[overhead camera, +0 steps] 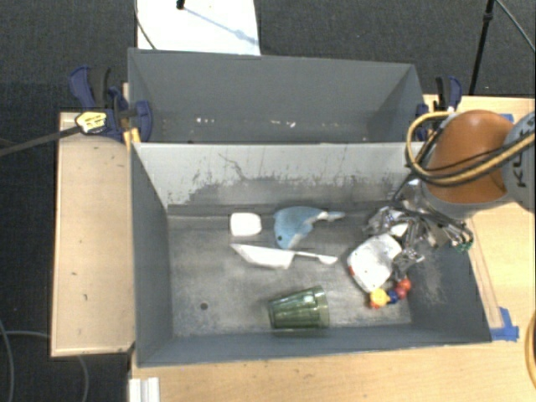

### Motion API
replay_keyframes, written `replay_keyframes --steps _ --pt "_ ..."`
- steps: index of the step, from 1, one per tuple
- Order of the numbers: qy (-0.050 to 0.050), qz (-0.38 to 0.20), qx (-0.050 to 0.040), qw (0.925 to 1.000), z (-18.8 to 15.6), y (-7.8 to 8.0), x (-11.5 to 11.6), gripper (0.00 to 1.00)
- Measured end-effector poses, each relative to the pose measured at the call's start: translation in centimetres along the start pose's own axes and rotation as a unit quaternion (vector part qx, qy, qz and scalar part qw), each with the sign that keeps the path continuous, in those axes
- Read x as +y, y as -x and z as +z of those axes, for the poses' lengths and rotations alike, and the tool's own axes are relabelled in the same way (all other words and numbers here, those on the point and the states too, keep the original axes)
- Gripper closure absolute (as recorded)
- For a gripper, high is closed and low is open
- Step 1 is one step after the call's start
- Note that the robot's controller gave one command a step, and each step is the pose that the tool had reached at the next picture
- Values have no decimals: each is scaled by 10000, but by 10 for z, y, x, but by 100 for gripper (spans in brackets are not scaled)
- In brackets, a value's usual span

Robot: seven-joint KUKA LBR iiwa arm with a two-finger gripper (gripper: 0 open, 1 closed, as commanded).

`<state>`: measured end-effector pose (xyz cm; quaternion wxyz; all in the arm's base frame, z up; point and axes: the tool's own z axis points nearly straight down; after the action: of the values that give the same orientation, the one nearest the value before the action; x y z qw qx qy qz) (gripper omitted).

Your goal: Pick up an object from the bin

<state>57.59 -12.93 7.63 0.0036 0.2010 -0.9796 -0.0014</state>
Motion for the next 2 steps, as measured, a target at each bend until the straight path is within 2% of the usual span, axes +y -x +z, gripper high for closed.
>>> replay_keyframes --steps 2 --pt "2 -2 -4 10000 -4 -1 1 100"
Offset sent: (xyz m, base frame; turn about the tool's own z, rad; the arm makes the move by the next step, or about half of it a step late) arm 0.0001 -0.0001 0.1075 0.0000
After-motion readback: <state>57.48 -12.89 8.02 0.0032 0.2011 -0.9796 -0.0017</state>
